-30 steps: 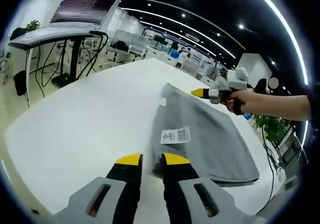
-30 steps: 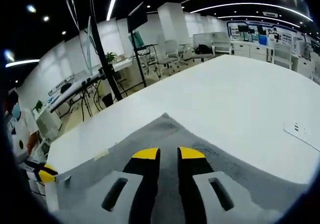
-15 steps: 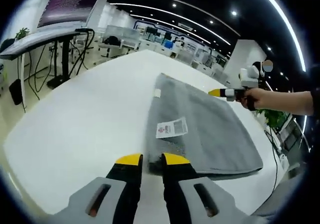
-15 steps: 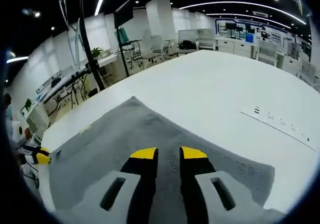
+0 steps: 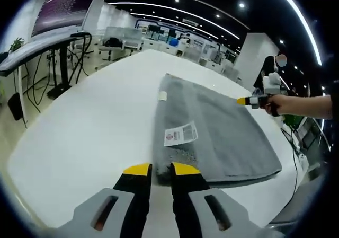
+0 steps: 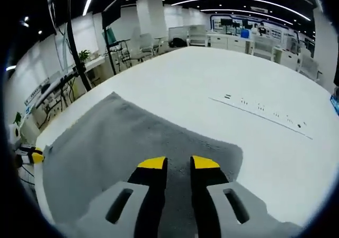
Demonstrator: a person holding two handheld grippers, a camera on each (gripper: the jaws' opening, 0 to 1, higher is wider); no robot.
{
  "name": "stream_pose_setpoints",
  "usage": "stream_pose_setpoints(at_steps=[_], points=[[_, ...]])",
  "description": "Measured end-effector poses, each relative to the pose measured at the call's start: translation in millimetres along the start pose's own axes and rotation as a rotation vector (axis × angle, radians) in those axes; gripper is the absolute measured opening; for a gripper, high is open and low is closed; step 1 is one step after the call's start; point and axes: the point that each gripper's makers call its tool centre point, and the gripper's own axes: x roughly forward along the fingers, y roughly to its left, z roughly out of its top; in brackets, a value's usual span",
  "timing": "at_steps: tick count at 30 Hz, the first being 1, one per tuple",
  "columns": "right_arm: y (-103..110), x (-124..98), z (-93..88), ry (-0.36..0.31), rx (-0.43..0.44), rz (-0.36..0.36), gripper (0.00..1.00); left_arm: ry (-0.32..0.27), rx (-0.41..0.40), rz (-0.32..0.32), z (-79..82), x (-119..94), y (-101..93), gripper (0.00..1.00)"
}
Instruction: Fold the towel on the table until its edges align and the towel forms a compact rectangular stack.
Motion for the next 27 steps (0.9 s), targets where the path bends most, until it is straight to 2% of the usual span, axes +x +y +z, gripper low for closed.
stream_pose_setpoints(at_steps=[3, 8, 14, 16, 18, 21, 24, 27], points=[[-8.8, -2.2, -10.3, 0.01, 0.009, -0.022, 0.16, 0.011, 0.051, 0.011, -0.7, 1.3, 2.1, 0.14], [-16.2, -13.0, -12.2, 0.01, -0.021, -0.047, 0.16, 0.03, 0.101, 0.015, 0.7, 3.9, -0.1, 0.14], [-33.4, -20.9, -19.6, 0.013, -0.008, -0.086, 0.15, 0.035, 0.112, 0.007, -0.1, 4.8, -0.4, 0.14], [-38.5, -20.2, -26.5, 0.018, 0.013, -0.119, 0.16, 0.032, 0.121, 0.008, -0.6, 5.0, 0.0, 0.14], [-40.1, -15.9, -30.7, 0.008, 0.038, -0.121, 0.16, 0.032, 0.134, 0.007, -0.1, 4.4, -1.6, 0.14], [-39.8, -15.6, -29.2, -0.003, 0.026, -0.126, 0.15, 0.037, 0.148, 0.01, 0.3, 4.8, -1.9, 0.14], [-37.0, -18.0, -27.9, -0.006, -0.016, -0.133, 0.1, 0.046, 0.175, 0.009, 0.3, 6.8, -4.2, 0.12], [-36.9, -19.0, -28.1, -0.018, -0.014, -0.127, 0.04, 0.035, 0.21, 0.014, 0.7, 8.6, -2.1, 0.11]])
